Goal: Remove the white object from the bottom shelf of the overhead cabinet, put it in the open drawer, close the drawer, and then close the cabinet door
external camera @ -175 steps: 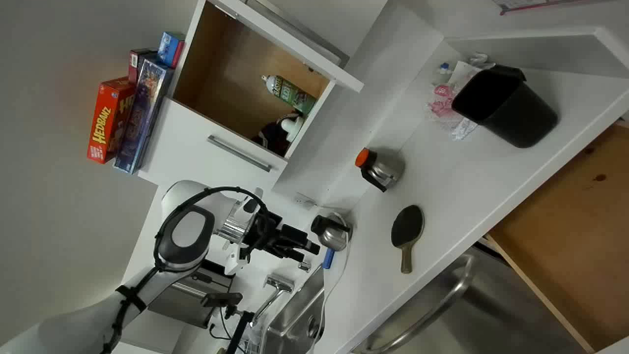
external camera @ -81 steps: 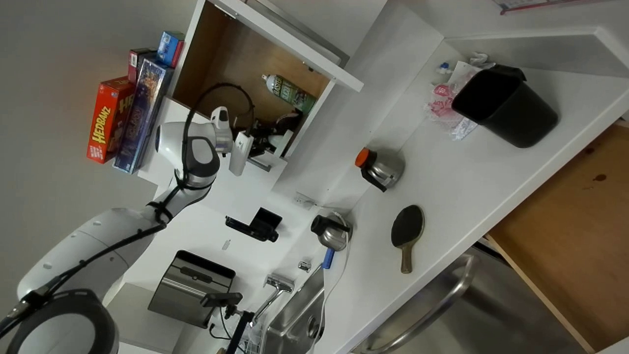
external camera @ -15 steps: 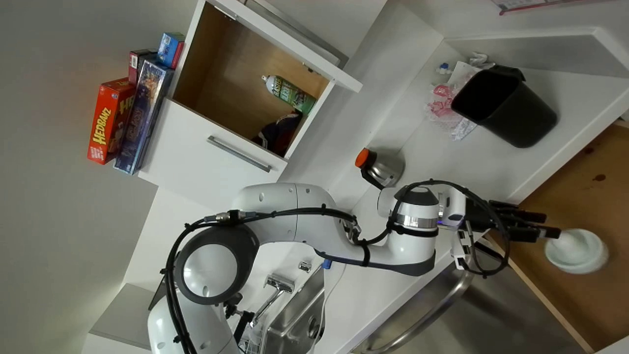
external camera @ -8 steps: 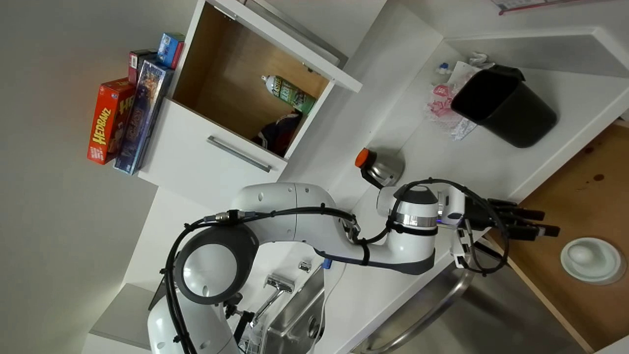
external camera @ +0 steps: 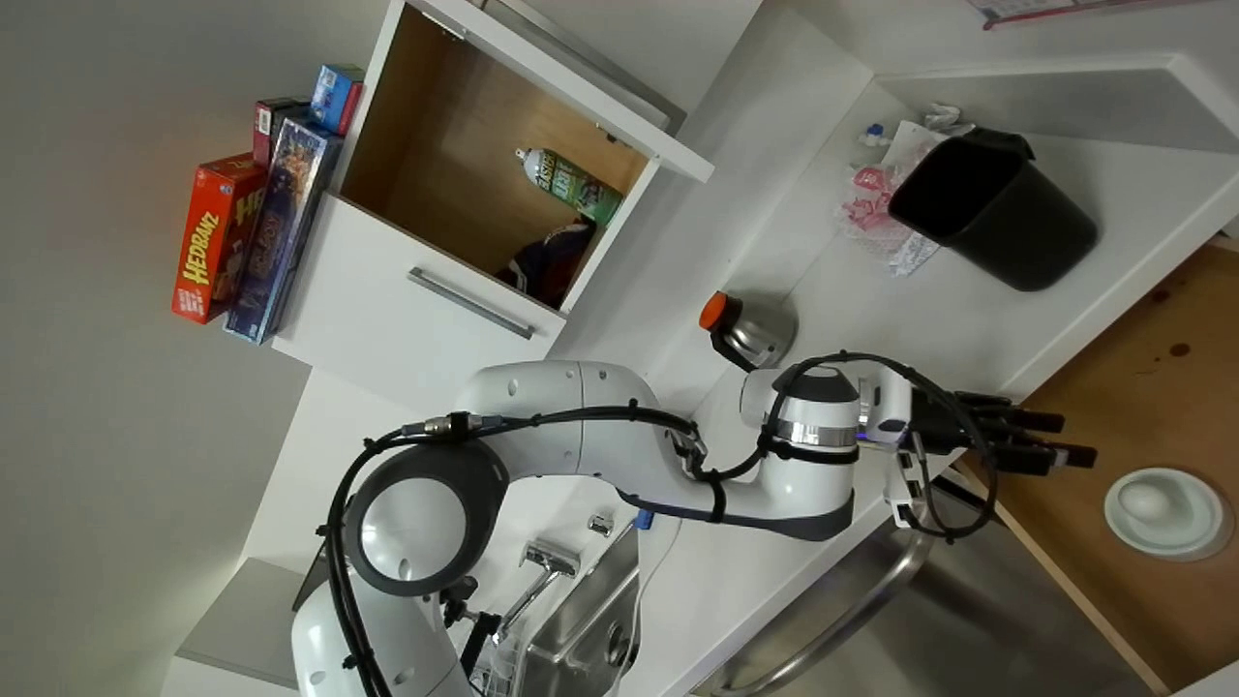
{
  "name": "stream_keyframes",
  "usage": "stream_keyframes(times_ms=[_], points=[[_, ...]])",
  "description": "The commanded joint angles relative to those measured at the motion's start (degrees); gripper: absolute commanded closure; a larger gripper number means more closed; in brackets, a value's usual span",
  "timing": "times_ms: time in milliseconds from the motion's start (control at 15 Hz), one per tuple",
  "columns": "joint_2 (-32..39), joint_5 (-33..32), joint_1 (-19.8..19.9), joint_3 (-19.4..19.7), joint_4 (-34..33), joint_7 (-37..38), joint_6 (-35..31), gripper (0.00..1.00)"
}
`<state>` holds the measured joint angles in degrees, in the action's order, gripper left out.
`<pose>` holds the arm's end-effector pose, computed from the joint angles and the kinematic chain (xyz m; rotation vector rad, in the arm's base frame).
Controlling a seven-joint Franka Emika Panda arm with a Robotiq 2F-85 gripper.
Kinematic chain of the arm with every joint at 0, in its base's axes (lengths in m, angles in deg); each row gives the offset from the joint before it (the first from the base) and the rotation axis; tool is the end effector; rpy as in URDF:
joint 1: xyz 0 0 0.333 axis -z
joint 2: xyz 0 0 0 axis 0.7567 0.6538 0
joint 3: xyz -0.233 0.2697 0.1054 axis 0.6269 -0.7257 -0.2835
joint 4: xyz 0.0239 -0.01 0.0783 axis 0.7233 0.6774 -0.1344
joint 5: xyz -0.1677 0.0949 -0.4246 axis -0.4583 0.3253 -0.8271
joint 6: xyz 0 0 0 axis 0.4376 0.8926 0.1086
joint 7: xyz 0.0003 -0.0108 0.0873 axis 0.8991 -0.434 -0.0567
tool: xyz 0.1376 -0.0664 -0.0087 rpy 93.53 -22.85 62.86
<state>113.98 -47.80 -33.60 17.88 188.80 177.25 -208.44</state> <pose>0.5725 -0.2856 0.0216 2.1785 -1.2556 0.3981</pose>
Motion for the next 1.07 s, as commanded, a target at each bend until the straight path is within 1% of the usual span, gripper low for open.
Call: stream_keyframes(times_ms=[0, 267, 467, 600, 867, 933, 1000], points=[[-4.0, 0.8, -3.0, 1.4, 4.3, 0.0, 1.2, 0.0], [-9.3, -1.9, -5.5, 2.8, 11.2, 3.1, 1.1, 0.0], [-13.6, -5.7, -6.1, 4.2, 15.8, 7.4, 0.7, 0.0], [-16.7, -10.8, -5.2, 4.9, 18.4, 11.3, -0.6, 0.0], [-22.1, -20.0, -2.7, 5.3, 22.7, 18.7, 0.1, 0.0], [-22.8, -22.2, -3.4, 7.1, 23.6, 20.8, -1.2, 0.0], [-23.6, -24.7, -2.8, 7.5, 24.5, 22.6, -1.4, 0.0]])
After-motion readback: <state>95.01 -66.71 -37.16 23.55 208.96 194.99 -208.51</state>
